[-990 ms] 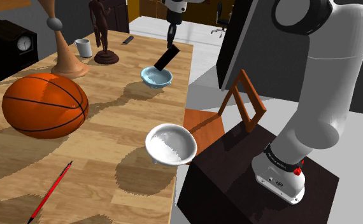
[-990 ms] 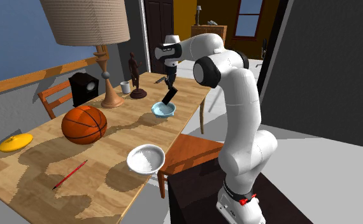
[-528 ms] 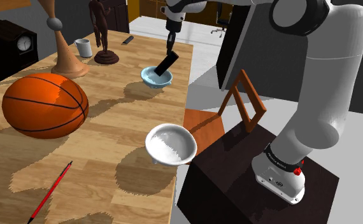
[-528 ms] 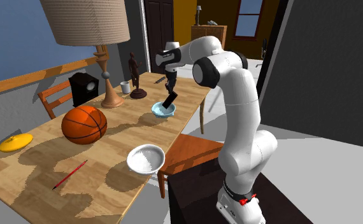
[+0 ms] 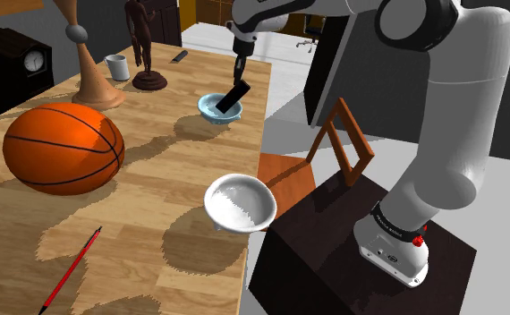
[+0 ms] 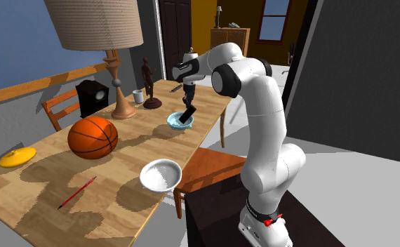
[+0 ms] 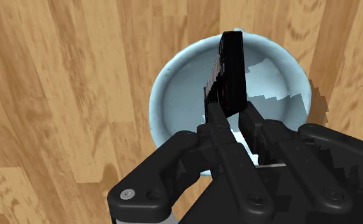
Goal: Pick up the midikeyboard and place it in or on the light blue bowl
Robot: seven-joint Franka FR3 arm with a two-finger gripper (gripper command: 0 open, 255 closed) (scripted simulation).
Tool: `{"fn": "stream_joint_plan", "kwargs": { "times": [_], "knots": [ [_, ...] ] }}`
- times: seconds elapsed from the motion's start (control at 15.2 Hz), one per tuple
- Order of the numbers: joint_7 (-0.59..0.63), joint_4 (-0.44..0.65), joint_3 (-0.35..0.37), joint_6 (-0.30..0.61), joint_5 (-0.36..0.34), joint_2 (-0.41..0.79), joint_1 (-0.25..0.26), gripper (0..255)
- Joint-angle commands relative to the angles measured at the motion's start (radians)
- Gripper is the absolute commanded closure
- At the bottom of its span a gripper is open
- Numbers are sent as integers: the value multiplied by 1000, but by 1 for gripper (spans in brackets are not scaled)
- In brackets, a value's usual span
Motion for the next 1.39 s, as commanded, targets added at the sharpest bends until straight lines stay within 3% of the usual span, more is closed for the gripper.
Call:
{"fn": "stream_joint_plan", "kwargs": {
  "times": [0.0, 0.59, 0.66, 0.99, 1.32],
  "knots": [
    [-1, -20, 3, 26, 2, 16, 2, 255],
    [-2, -26, 3, 35, 3, 20, 2, 255],
    [-2, -20, 3, 32, 4, 23, 2, 0],
    [-2, -26, 3, 35, 3, 20, 2, 0],
    [3, 26, -2, -67, -4, -30, 2, 0]
  ]
}}
